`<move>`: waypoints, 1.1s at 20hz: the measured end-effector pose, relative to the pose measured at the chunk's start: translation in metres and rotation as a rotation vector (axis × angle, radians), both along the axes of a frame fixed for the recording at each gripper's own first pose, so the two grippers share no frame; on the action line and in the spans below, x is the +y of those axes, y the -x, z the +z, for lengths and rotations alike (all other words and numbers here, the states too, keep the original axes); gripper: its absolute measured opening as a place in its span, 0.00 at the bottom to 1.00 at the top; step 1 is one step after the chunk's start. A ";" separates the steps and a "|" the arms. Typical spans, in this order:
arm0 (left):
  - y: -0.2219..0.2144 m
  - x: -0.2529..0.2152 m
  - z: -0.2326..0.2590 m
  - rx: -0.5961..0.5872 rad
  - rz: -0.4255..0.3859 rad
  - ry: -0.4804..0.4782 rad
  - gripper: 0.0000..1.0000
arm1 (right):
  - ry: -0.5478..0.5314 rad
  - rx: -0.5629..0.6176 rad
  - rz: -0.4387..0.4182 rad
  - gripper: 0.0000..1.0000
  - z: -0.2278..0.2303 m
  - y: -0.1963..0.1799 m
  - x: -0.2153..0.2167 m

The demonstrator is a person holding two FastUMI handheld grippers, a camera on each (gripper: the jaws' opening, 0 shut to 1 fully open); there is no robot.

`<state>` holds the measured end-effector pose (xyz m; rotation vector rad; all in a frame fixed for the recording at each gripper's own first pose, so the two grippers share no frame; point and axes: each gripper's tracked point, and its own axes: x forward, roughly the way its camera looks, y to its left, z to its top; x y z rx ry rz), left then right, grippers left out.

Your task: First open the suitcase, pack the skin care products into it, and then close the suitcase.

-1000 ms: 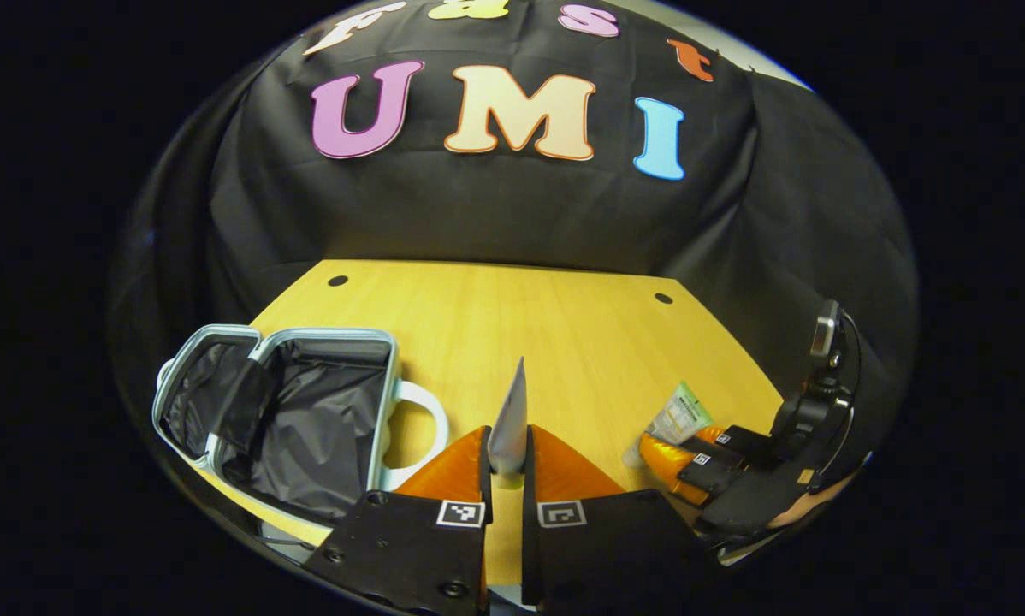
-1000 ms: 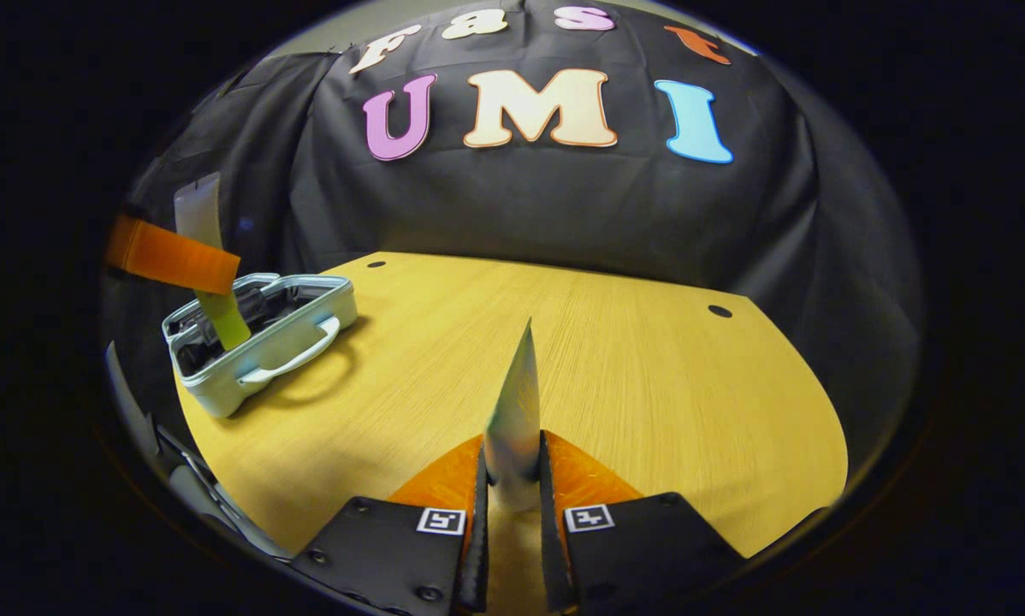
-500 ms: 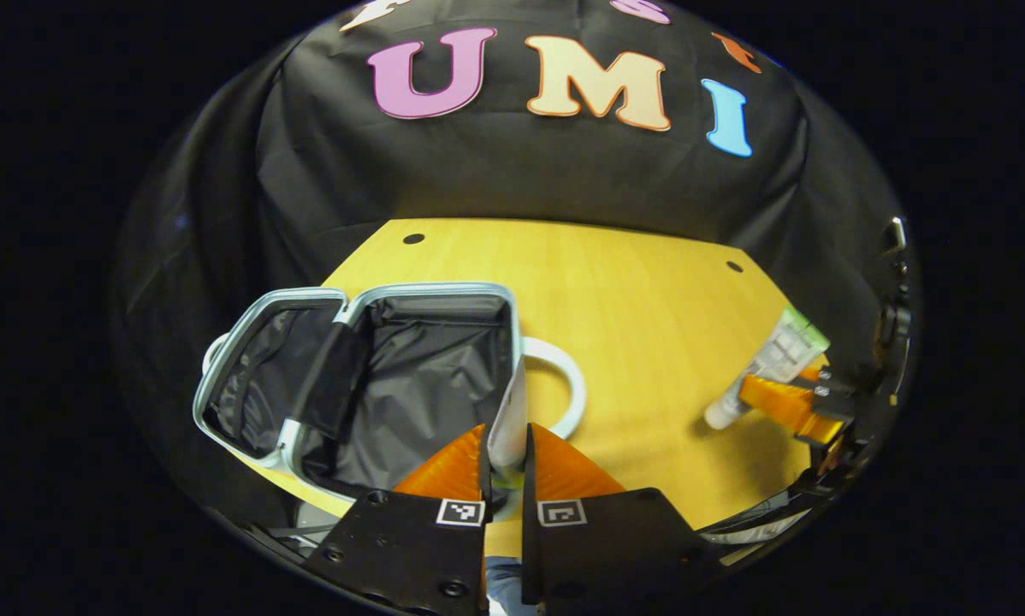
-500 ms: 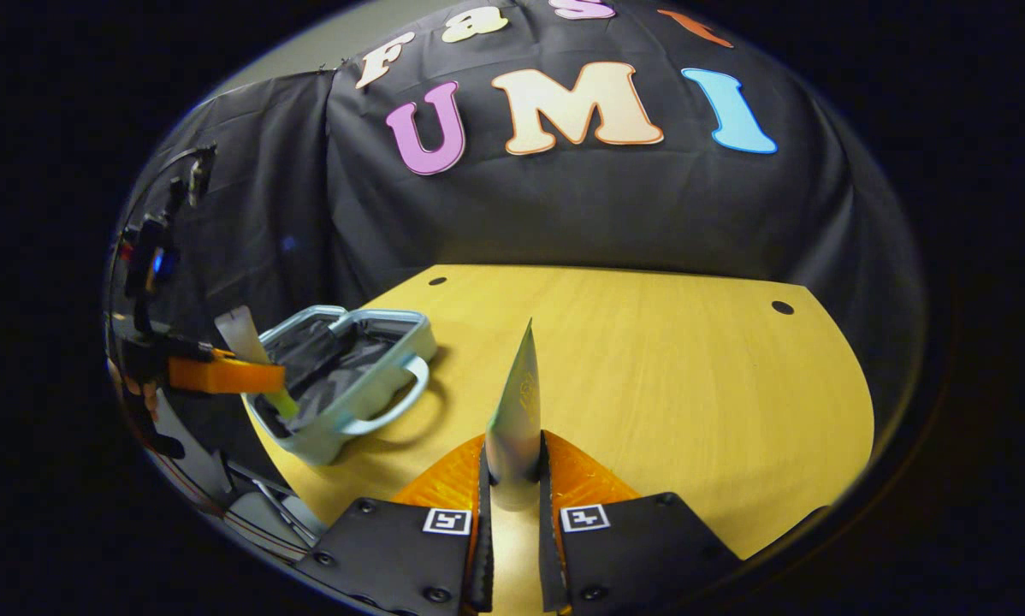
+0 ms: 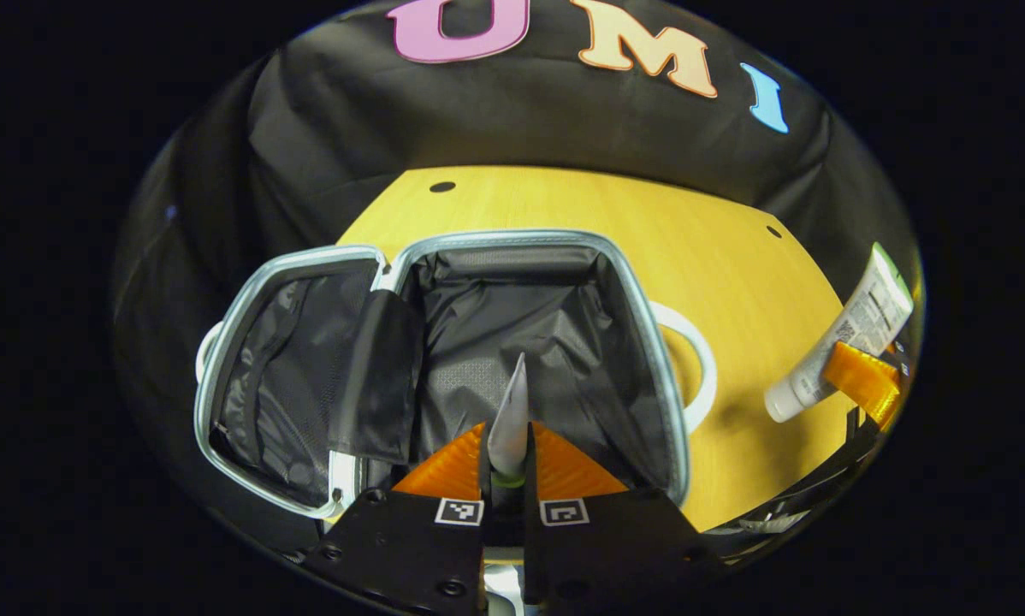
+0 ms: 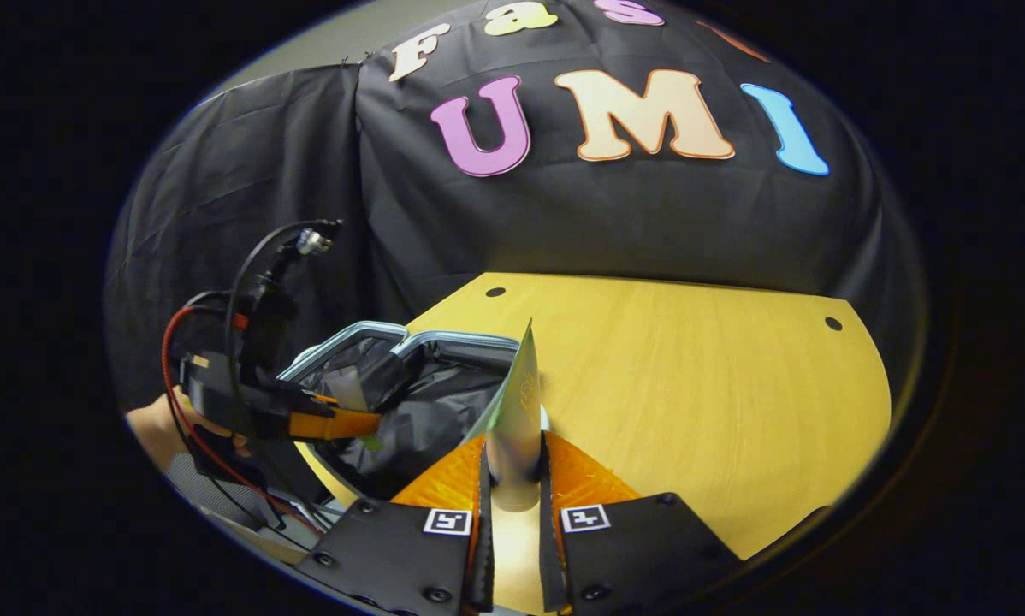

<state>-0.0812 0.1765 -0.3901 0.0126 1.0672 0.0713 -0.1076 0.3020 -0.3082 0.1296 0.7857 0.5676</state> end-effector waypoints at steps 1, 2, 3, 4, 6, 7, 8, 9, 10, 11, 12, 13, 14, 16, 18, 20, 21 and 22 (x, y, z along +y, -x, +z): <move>0.000 0.004 -0.009 0.014 -0.004 0.014 0.10 | -0.014 0.023 0.002 0.24 0.001 0.003 0.014; 0.002 0.008 -0.018 0.033 -0.015 0.034 0.11 | -0.032 0.048 0.007 0.23 0.001 0.006 0.030; 0.003 0.010 -0.027 0.051 -0.033 0.055 0.11 | -0.052 0.071 0.014 0.23 0.002 0.012 0.047; -0.001 0.011 -0.030 0.036 -0.061 0.073 0.12 | -0.066 0.087 0.025 0.23 0.002 0.018 0.063; -0.009 0.012 -0.028 0.015 -0.123 0.110 0.15 | -0.061 0.115 0.036 0.23 -0.001 0.030 0.089; -0.009 0.015 -0.026 0.011 -0.141 0.121 0.17 | -0.055 0.135 0.039 0.23 -0.006 0.036 0.101; -0.011 0.014 -0.022 -0.001 -0.153 0.146 0.33 | -0.044 0.156 0.037 0.23 -0.011 0.041 0.110; -0.014 0.016 -0.013 -0.032 -0.161 0.164 0.49 | -0.030 0.174 0.035 0.23 -0.019 0.044 0.118; -0.019 0.019 -0.003 -0.071 -0.168 0.175 0.65 | -0.013 0.188 0.029 0.24 -0.025 0.046 0.124; -0.021 0.023 0.008 -0.102 -0.169 0.189 0.81 | 0.002 0.190 0.014 0.24 -0.030 0.044 0.127; -0.022 0.029 0.019 -0.137 -0.167 0.198 0.82 | -0.001 0.186 -0.007 0.30 -0.029 0.040 0.130; -0.025 0.037 0.029 -0.167 -0.158 0.200 0.81 | -0.010 0.180 -0.036 0.34 -0.024 0.035 0.131; -0.026 0.048 0.036 -0.183 -0.144 0.197 0.81 | -0.034 0.183 -0.061 0.44 -0.022 0.026 0.137; -0.025 0.079 0.051 -0.206 -0.098 0.182 0.82 | -0.058 0.157 -0.107 0.70 -0.013 0.007 0.140; -0.026 0.116 0.063 -0.240 -0.035 0.164 0.82 | -0.056 0.118 -0.142 0.97 -0.009 -0.010 0.137; -0.022 0.168 0.068 -0.249 0.047 0.121 0.82 | -0.045 0.082 -0.174 0.97 -0.006 -0.021 0.131; -0.017 0.192 0.069 -0.246 0.094 0.104 0.82 | -0.034 0.069 -0.183 0.97 -0.007 -0.023 0.129; -0.013 0.212 0.070 -0.243 0.134 0.090 0.84 | -0.030 0.068 -0.182 0.97 -0.008 -0.024 0.127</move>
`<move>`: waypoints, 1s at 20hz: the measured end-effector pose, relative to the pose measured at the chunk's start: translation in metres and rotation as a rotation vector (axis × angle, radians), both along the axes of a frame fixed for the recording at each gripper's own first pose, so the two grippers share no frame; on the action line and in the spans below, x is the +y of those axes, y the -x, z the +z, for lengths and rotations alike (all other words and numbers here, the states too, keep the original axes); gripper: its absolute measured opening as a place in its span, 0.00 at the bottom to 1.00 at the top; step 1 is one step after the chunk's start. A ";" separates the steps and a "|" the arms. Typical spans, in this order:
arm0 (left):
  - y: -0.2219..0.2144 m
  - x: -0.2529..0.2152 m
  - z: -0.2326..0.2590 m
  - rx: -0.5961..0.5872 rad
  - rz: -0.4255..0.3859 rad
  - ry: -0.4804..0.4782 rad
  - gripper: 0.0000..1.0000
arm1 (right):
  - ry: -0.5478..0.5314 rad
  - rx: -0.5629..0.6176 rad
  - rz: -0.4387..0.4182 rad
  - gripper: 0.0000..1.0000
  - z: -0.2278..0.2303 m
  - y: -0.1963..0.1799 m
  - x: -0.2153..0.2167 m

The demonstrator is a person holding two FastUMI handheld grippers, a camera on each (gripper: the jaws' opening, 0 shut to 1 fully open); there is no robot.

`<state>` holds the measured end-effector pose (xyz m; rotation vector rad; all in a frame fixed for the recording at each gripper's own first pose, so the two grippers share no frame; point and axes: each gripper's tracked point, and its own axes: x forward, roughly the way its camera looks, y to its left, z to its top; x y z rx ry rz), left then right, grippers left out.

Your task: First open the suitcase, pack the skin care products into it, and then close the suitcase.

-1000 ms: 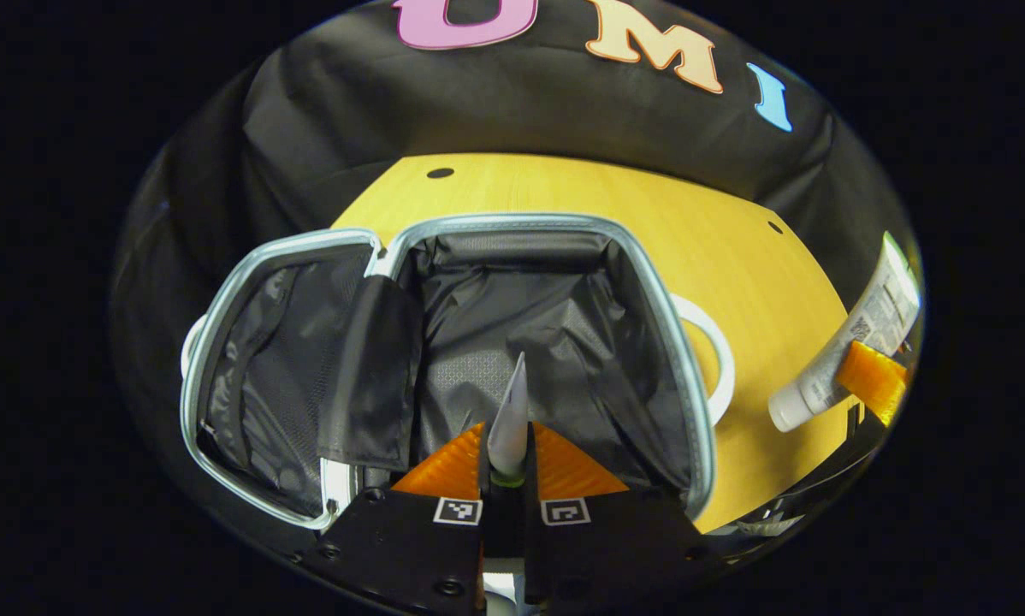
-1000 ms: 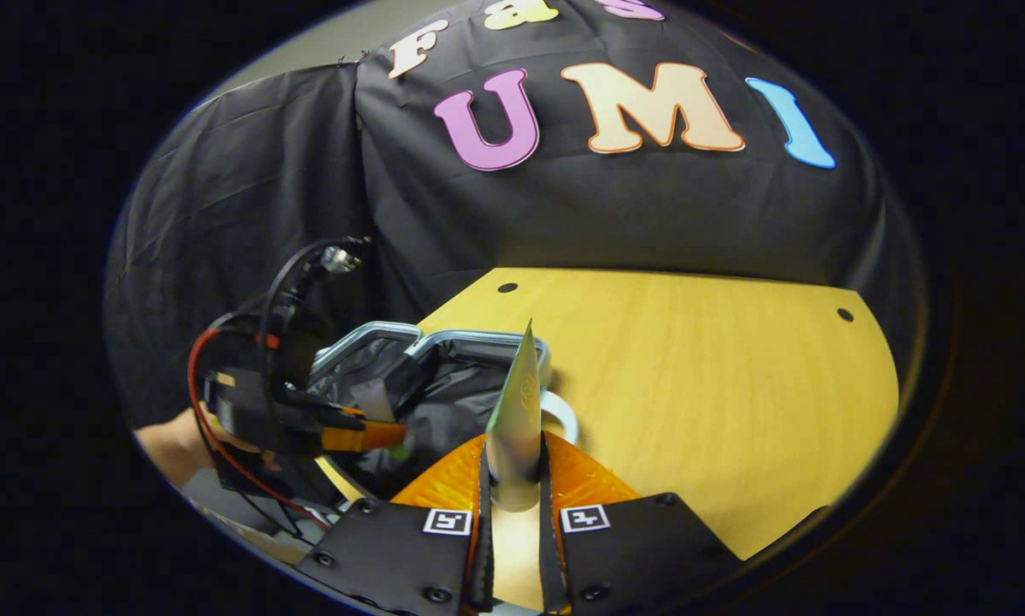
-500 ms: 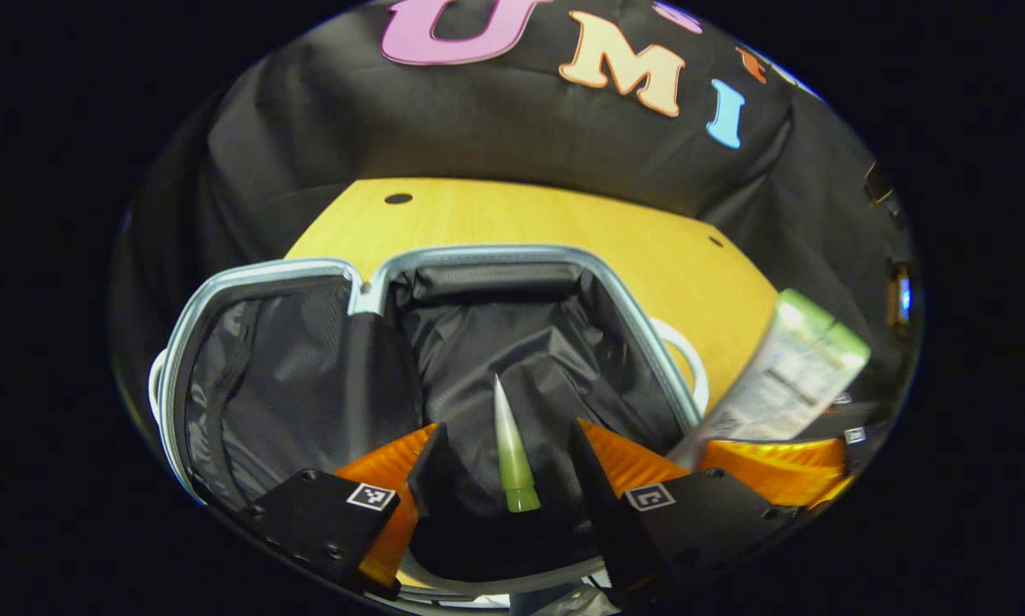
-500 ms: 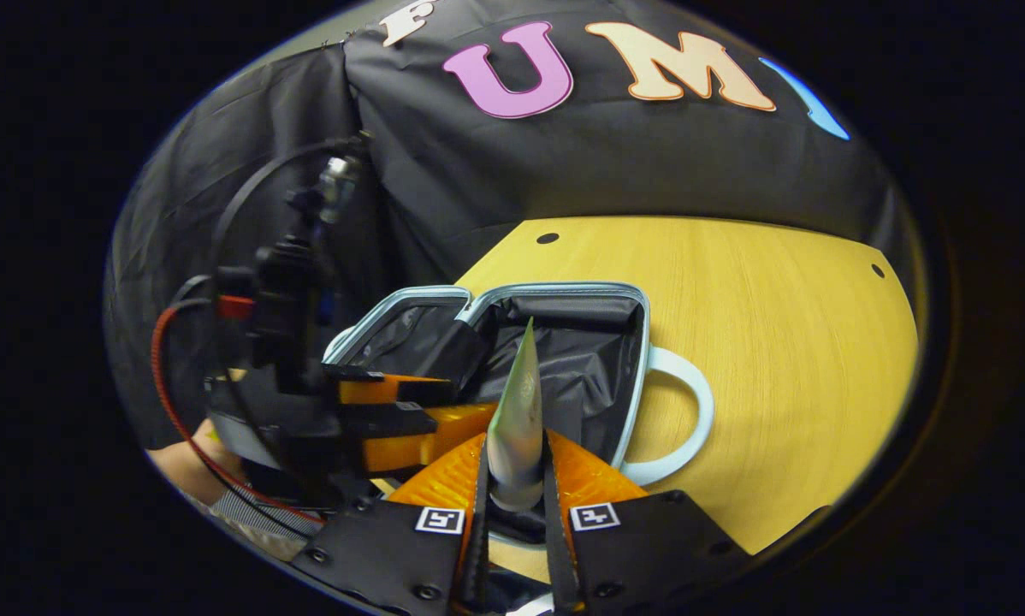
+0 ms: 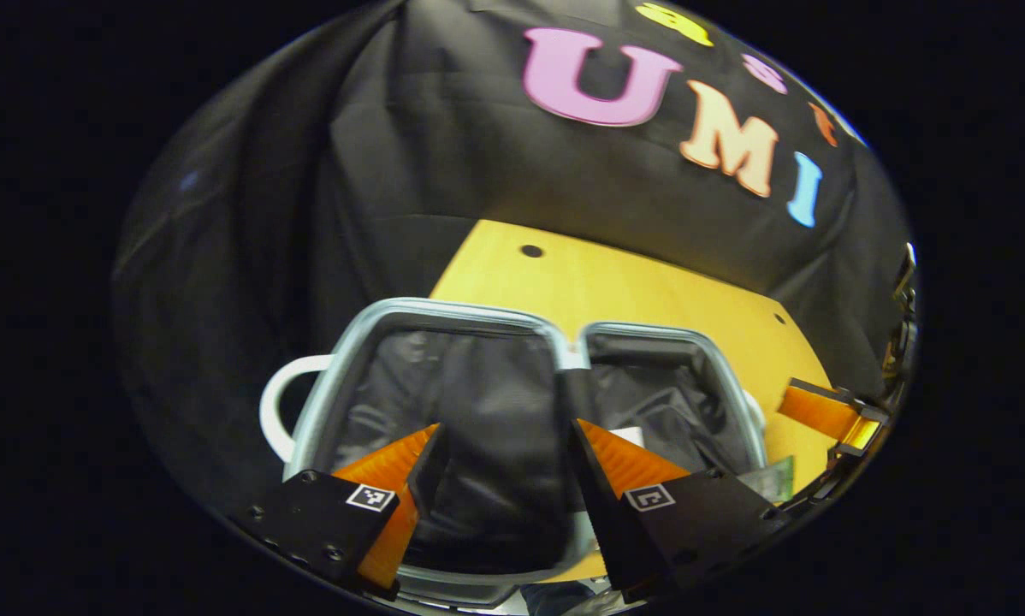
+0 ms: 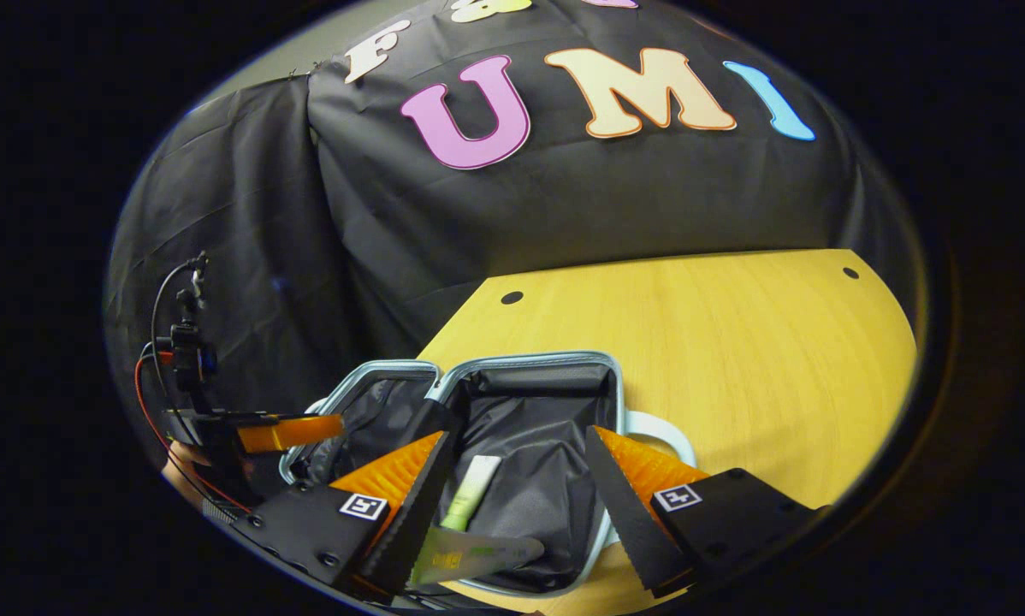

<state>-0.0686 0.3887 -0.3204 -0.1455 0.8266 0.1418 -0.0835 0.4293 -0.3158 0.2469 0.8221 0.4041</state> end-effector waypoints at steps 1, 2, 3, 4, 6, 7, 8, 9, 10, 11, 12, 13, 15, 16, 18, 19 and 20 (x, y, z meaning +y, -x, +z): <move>0.006 0.022 0.004 -0.002 0.035 -0.015 0.82 | 0.001 0.002 0.005 0.97 0.000 0.002 0.000; 0.011 0.046 0.004 -0.006 0.071 -0.039 0.82 | -0.002 -0.006 0.010 0.97 0.004 0.002 -0.002; 0.015 0.069 0.005 -0.008 0.108 -0.055 0.82 | -0.005 -0.021 0.013 0.97 0.010 0.002 -0.003; 0.021 0.089 0.005 -0.005 0.150 -0.061 0.82 | -0.006 -0.038 0.015 0.97 0.016 0.001 -0.004; 0.035 0.128 -0.006 0.035 0.231 -0.075 0.84 | 0.005 -0.061 0.019 0.97 0.023 0.001 -0.007; 0.038 0.145 -0.010 0.043 0.262 -0.078 0.82 | 0.011 -0.068 0.018 0.97 0.027 0.000 -0.008; 0.039 0.156 -0.014 0.048 0.288 -0.072 0.82 | 0.018 -0.075 0.014 0.97 0.029 -0.001 -0.010; 0.036 0.165 -0.017 0.050 0.309 -0.064 0.82 | 0.023 -0.080 0.007 0.97 0.032 -0.002 -0.012; 0.035 0.173 -0.022 0.049 0.329 -0.060 0.82 | 0.027 -0.084 -0.002 0.97 0.034 -0.004 -0.014; 0.033 0.186 -0.025 0.048 0.346 -0.059 0.82 | 0.030 -0.085 -0.009 0.97 0.035 -0.004 -0.016; 0.033 0.196 -0.028 0.051 0.360 -0.056 0.82 | 0.032 -0.087 -0.016 0.97 0.037 -0.005 -0.018; 0.033 0.202 -0.034 0.065 0.369 -0.053 0.82 | 0.037 -0.092 -0.022 0.97 0.039 -0.006 -0.020; 0.028 0.207 -0.049 0.094 0.368 -0.036 0.82 | 0.052 -0.104 -0.033 0.97 0.044 -0.007 -0.027; 0.027 0.211 -0.057 0.111 0.369 -0.025 0.79 | 0.060 -0.108 -0.039 0.97 0.046 -0.008 -0.031; 0.024 0.214 -0.070 0.149 0.369 0.009 0.70 | 0.070 -0.114 -0.051 0.97 0.050 -0.009 -0.039; 0.021 0.214 -0.078 0.165 0.366 0.025 0.68 | 0.075 -0.120 -0.060 0.97 0.052 -0.010 -0.044; 0.021 0.211 -0.086 0.188 0.358 0.041 0.58 | 0.080 -0.125 -0.069 0.97 0.053 -0.011 -0.048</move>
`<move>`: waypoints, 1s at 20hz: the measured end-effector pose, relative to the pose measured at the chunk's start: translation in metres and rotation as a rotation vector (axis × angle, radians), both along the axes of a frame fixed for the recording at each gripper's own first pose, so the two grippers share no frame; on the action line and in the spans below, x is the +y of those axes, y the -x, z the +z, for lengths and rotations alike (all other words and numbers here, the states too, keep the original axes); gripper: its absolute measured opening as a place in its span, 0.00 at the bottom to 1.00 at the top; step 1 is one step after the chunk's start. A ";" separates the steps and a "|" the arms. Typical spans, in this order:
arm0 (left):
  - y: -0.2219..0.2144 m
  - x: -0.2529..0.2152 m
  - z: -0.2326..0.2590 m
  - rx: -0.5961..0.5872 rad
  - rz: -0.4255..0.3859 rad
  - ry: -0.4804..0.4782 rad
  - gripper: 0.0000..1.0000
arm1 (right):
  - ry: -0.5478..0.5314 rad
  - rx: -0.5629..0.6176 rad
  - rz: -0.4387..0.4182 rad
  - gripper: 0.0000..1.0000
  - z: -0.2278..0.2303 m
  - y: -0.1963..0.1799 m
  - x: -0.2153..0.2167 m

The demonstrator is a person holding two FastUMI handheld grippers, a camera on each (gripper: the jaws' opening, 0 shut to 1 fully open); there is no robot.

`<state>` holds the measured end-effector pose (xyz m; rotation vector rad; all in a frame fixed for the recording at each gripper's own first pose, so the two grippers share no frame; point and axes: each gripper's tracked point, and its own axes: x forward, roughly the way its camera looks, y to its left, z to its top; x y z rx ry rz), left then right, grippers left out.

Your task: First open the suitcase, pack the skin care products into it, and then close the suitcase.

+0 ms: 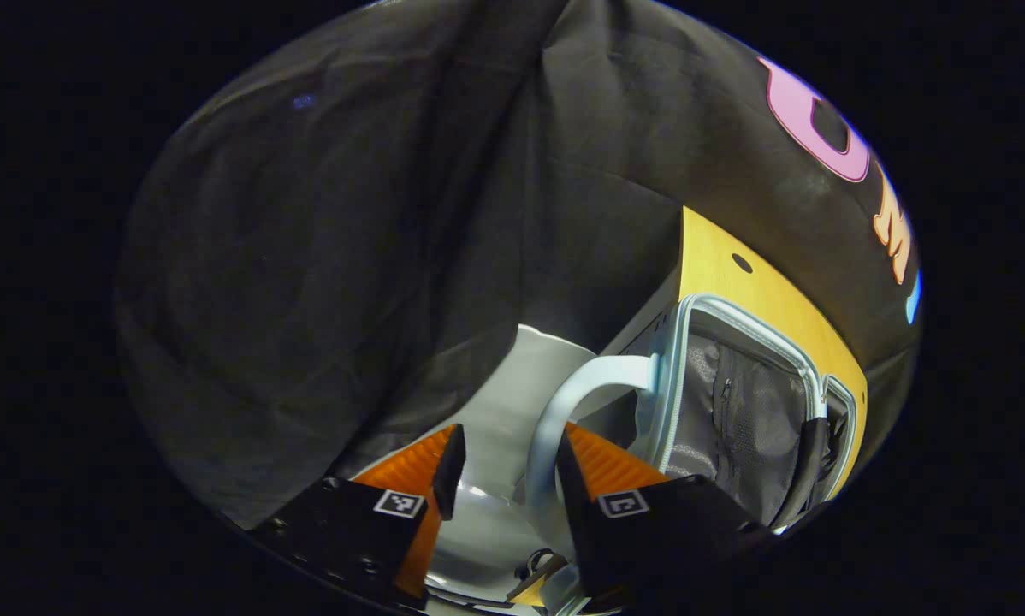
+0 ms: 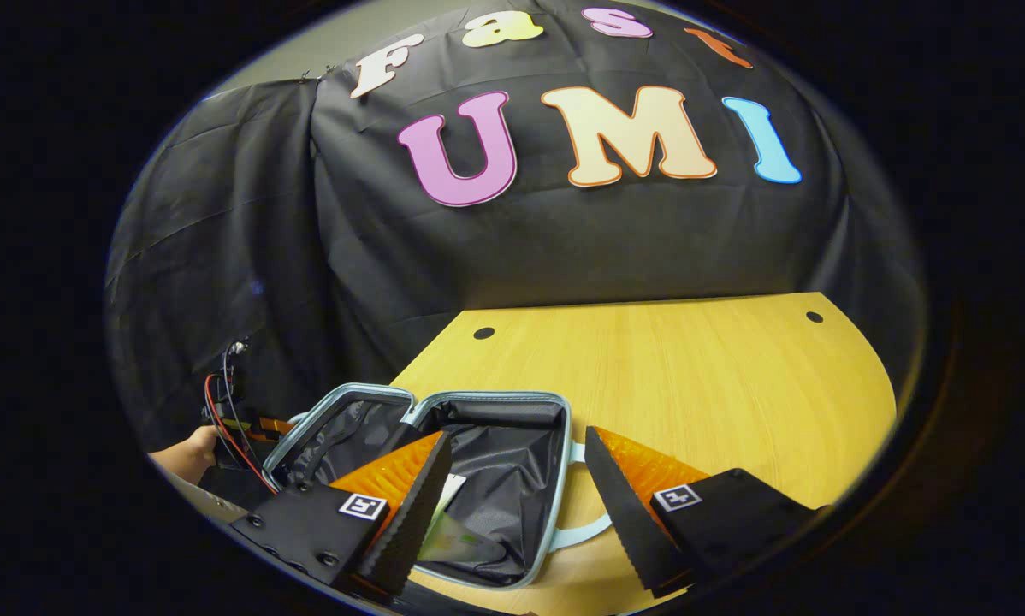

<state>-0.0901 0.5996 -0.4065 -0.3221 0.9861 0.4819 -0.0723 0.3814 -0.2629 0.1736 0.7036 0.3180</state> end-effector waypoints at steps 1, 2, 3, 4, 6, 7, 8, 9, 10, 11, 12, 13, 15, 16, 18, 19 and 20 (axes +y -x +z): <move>-0.002 -0.003 -0.006 0.007 -0.005 0.016 0.50 | 0.004 -0.005 -0.008 0.97 0.002 -0.001 -0.004; -0.006 -0.007 -0.005 0.001 -0.006 0.033 0.37 | 0.008 -0.011 -0.014 0.97 0.004 -0.001 -0.007; -0.008 -0.008 -0.005 0.012 -0.019 0.014 0.24 | 0.013 -0.016 -0.015 0.97 0.005 -0.001 -0.010; -0.009 -0.009 0.000 0.004 -0.029 -0.007 0.11 | 0.020 -0.023 -0.012 0.97 0.006 0.000 -0.012; -0.010 -0.012 0.015 -0.010 -0.042 -0.037 0.06 | 0.027 -0.031 0.001 0.97 0.006 0.000 -0.014; -0.011 -0.015 0.024 -0.009 -0.053 -0.053 0.05 | 0.027 -0.036 0.005 0.97 0.007 0.000 -0.015; -0.012 -0.015 0.032 -0.017 -0.068 -0.082 0.02 | 0.023 -0.046 0.004 0.97 0.011 -0.001 -0.017; -0.013 -0.016 0.046 -0.027 -0.079 -0.108 0.02 | 0.012 -0.059 0.002 0.98 0.016 -0.003 -0.018; -0.014 -0.018 0.060 -0.041 -0.091 -0.134 0.01 | 0.000 -0.073 0.007 0.97 0.020 -0.004 -0.019; -0.018 -0.021 0.076 -0.063 -0.100 -0.155 0.00 | -0.002 -0.087 0.015 0.98 0.022 -0.005 -0.020; -0.021 -0.029 0.094 -0.082 -0.113 -0.175 0.00 | 0.002 -0.100 0.029 0.97 0.023 -0.006 -0.023; -0.026 -0.035 0.112 -0.108 -0.135 -0.207 0.00 | 0.007 -0.116 0.040 0.97 0.026 -0.007 -0.027; -0.034 -0.059 0.149 -0.148 -0.168 -0.260 0.00 | -0.005 -0.149 0.056 0.98 0.035 -0.010 -0.037; -0.044 -0.073 0.164 -0.173 -0.183 -0.284 0.00 | -0.016 -0.164 0.061 0.97 0.038 -0.011 -0.043; -0.052 -0.103 0.193 -0.211 -0.203 -0.316 0.00 | -0.036 -0.188 0.075 0.97 0.046 -0.014 -0.058; -0.057 -0.121 0.211 -0.241 -0.220 -0.334 0.00 | -0.037 -0.196 0.086 0.97 0.047 -0.016 -0.068; -0.063 -0.140 0.225 -0.272 -0.241 -0.353 0.00 | -0.033 -0.201 0.098 0.98 0.048 -0.019 -0.079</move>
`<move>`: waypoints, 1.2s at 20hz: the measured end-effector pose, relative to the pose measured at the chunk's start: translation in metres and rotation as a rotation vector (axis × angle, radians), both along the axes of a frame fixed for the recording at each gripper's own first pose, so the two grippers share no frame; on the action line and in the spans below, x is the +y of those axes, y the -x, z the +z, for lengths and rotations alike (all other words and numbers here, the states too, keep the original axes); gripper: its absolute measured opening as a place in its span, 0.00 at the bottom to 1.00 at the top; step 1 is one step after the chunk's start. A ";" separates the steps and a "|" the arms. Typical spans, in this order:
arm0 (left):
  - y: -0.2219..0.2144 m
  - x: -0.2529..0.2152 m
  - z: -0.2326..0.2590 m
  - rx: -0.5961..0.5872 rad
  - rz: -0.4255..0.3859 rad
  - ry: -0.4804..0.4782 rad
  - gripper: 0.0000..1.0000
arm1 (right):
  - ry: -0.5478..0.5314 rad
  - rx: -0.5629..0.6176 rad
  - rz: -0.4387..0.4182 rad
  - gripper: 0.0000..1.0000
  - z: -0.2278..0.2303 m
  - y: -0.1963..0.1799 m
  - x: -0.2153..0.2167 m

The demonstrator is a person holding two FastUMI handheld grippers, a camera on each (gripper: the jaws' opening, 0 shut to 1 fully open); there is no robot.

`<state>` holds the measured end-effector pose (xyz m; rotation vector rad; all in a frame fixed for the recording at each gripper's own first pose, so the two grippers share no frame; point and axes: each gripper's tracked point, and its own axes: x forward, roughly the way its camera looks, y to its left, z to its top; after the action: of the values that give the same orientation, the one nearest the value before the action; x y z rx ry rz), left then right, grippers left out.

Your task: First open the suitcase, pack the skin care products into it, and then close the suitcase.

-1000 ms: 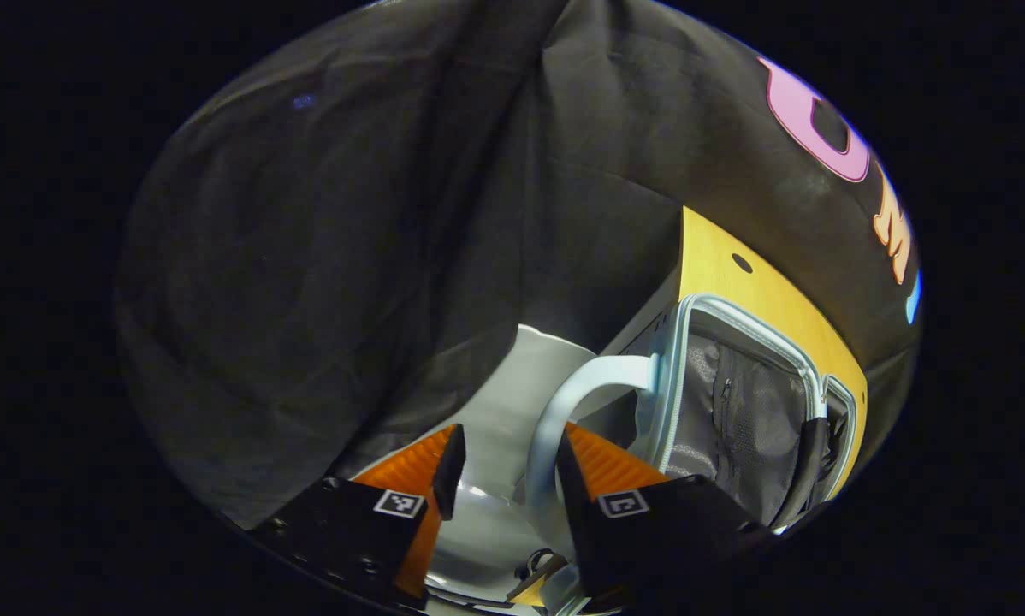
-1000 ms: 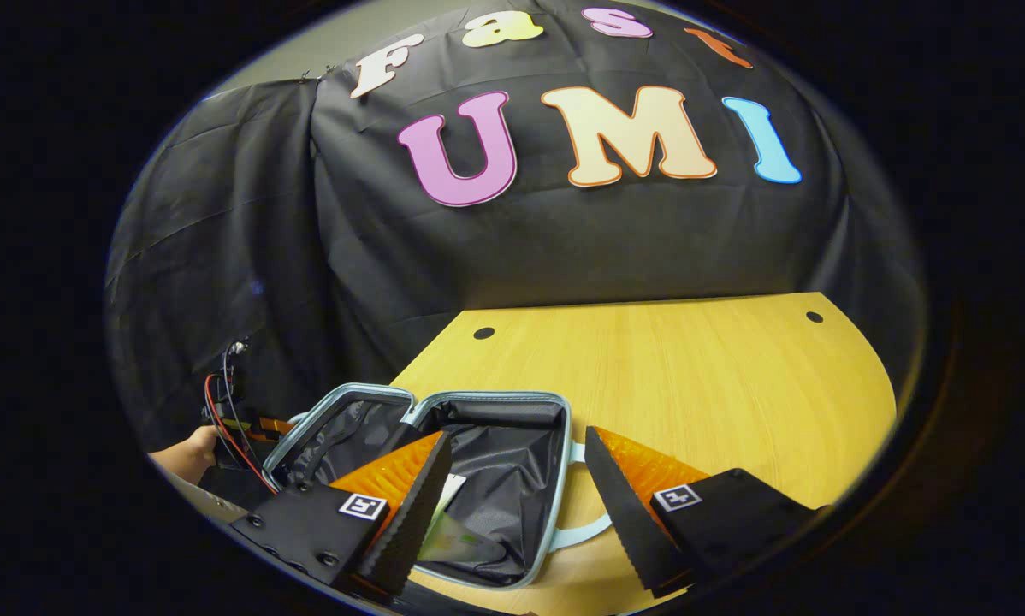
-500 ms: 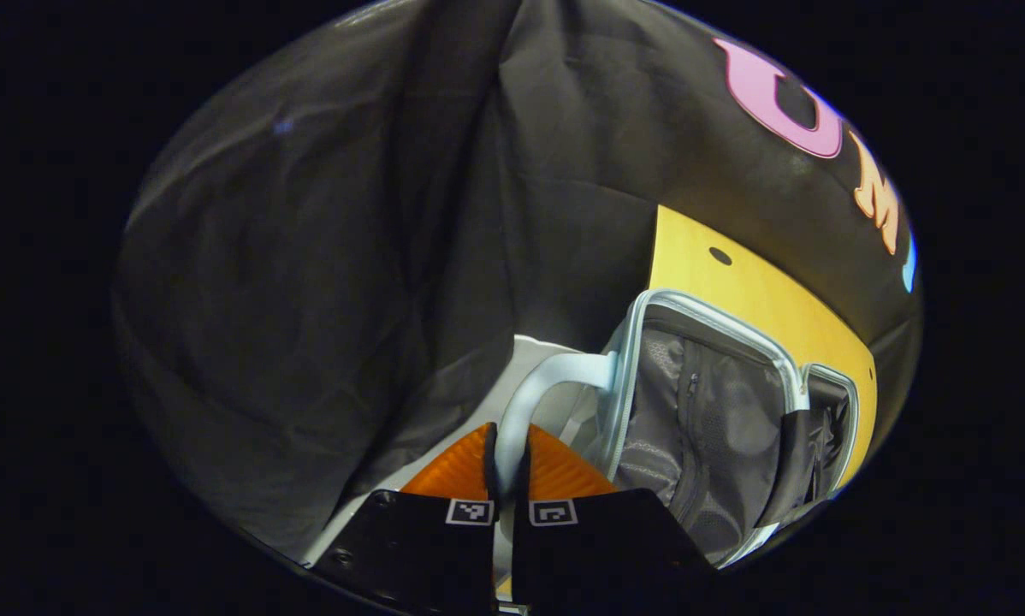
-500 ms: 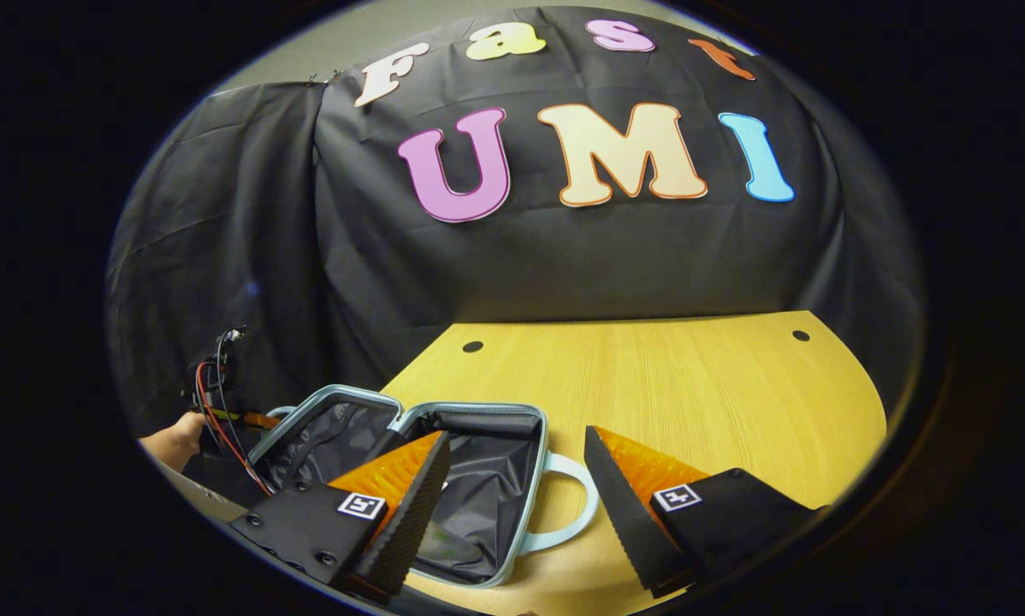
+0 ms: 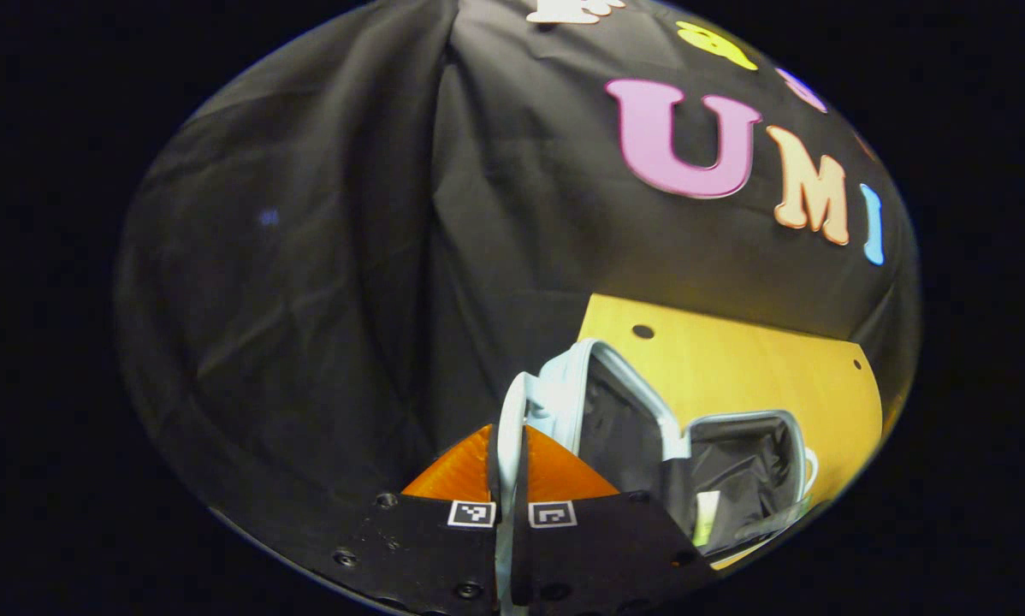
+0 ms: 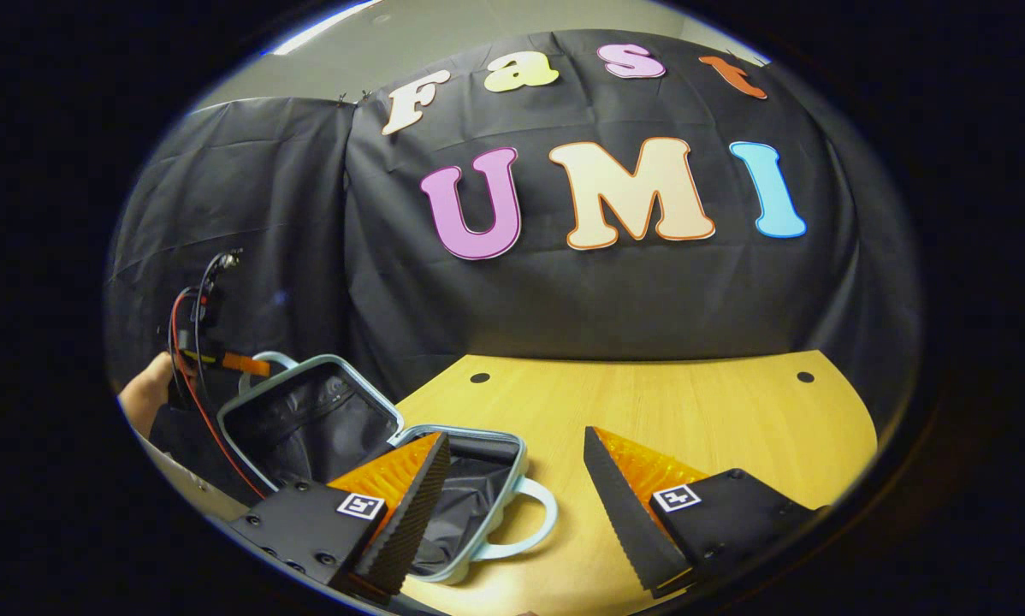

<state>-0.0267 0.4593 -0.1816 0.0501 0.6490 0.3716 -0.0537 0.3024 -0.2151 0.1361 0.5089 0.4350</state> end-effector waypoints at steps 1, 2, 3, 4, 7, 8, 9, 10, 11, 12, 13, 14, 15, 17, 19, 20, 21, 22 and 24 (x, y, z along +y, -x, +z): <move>-0.005 -0.020 0.010 -0.020 -0.018 -0.015 0.00 | 0.002 -0.010 0.011 0.98 0.003 -0.002 -0.012; -0.009 -0.040 0.019 -0.037 -0.031 -0.025 0.00 | 0.002 -0.022 0.018 0.98 0.007 -0.005 -0.025; -0.012 -0.057 0.027 -0.055 -0.044 -0.024 0.00 | 0.005 -0.030 0.023 0.98 0.010 -0.008 -0.038; -0.014 -0.074 0.034 -0.061 -0.054 -0.026 0.00 | 0.006 -0.037 0.023 0.97 0.012 -0.010 -0.051; -0.021 -0.118 0.040 -0.074 -0.071 -0.016 0.00 | -0.013 -0.047 0.013 0.98 0.016 -0.015 -0.082; -0.024 -0.129 0.043 -0.081 -0.077 -0.008 0.00 | -0.019 -0.048 0.011 0.98 0.016 -0.016 -0.090; -0.025 -0.143 0.043 -0.085 -0.087 -0.002 0.00 | -0.024 -0.049 0.007 0.98 0.016 -0.017 -0.097; -0.028 -0.157 0.043 -0.092 -0.098 0.003 0.00 | -0.029 -0.048 0.007 0.98 0.017 -0.018 -0.104; -0.030 -0.171 0.042 -0.095 -0.105 0.013 0.00 | -0.033 -0.049 0.005 0.98 0.017 -0.018 -0.109; -0.033 -0.184 0.041 -0.106 -0.113 0.023 0.00 | -0.034 -0.053 0.003 0.98 0.019 -0.019 -0.114; -0.036 -0.197 0.040 -0.117 -0.125 0.032 0.00 | -0.032 -0.056 -0.001 0.98 0.021 -0.021 -0.119; -0.040 -0.211 0.038 -0.128 -0.142 0.041 0.00 | -0.033 -0.059 -0.004 0.98 0.021 -0.022 -0.126; -0.042 -0.226 0.035 -0.137 -0.156 0.053 0.00 | -0.033 -0.061 -0.002 0.98 0.021 -0.023 -0.132; -0.045 -0.258 0.026 -0.151 -0.182 0.102 0.01 | -0.027 -0.079 0.008 0.98 0.025 -0.021 -0.147; -0.047 -0.292 0.010 -0.145 -0.205 0.148 0.02 | -0.017 -0.101 0.022 0.98 0.028 -0.023 -0.162; -0.048 -0.309 0.000 -0.129 -0.209 0.153 0.04 | -0.017 -0.101 0.034 0.93 0.025 -0.023 -0.171; -0.049 -0.321 -0.009 -0.115 -0.210 0.144 0.04 | -0.018 -0.097 0.044 0.94 0.024 -0.023 -0.179; -0.051 -0.331 -0.014 -0.102 -0.213 0.133 0.04 | -0.017 -0.095 0.054 0.98 0.023 -0.022 -0.188; -0.049 -0.353 -0.034 -0.063 -0.210 0.129 0.05 | -0.004 -0.098 0.066 0.98 0.022 -0.025 -0.209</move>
<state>0.0220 0.1067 -0.2154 -0.0165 0.5982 0.1283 -0.0291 0.0929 -0.1932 0.1017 0.4165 0.5053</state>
